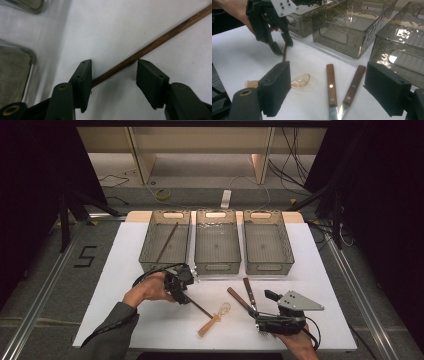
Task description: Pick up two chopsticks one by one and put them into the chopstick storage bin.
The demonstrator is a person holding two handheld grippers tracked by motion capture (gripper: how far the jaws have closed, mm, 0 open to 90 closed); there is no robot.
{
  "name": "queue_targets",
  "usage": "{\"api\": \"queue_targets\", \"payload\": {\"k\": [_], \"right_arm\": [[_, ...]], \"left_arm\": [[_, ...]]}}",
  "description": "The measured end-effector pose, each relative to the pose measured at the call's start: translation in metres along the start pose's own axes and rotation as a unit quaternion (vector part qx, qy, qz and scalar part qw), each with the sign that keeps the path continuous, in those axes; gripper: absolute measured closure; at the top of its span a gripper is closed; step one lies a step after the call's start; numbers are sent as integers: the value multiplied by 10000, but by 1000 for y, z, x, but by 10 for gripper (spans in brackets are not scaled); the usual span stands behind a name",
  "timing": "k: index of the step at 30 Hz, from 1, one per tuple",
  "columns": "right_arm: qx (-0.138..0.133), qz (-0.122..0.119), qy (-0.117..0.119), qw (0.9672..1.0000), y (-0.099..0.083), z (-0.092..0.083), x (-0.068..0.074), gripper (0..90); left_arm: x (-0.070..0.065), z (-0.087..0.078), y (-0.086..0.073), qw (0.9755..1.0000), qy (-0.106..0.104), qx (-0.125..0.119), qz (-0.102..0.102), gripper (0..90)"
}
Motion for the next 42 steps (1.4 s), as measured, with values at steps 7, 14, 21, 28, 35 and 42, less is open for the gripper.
{"api": "queue_targets", "payload": {"k": [7,14,21,28,35,42], "right_arm": [[7,-8,-4,10000,0,0,0,217],[30,-7,-13,10000,0,0,0,217],[29,-28,-10,10000,0,0,0,217],[43,-36,-9,10000,0,0,0,217],[47,-47,-4,10000,0,0,1,218],[38,-42,-2,10000,0,0,1,218]], "left_arm": [[2,-2,-5,9999,-2,170,33,598],[2,-2,-7,9998,-6,172,116,682],[3,-2,-9,9997,-39,108,219,755],[2,-2,-9,9992,-20,153,381,809],[0,-2,-9,9990,-2,153,431,841],[1,-3,-8,9989,2,213,422,848]]}}
Point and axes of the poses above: each handheld gripper's, and its own axes: z roughly forward along the jaws, y roughly out of its top, x roughly to its left, the point moved 5 cm from there along z, roughly forward along the jaws, and after that the axes turned 6 degrees about x, right-handed, at the moved point
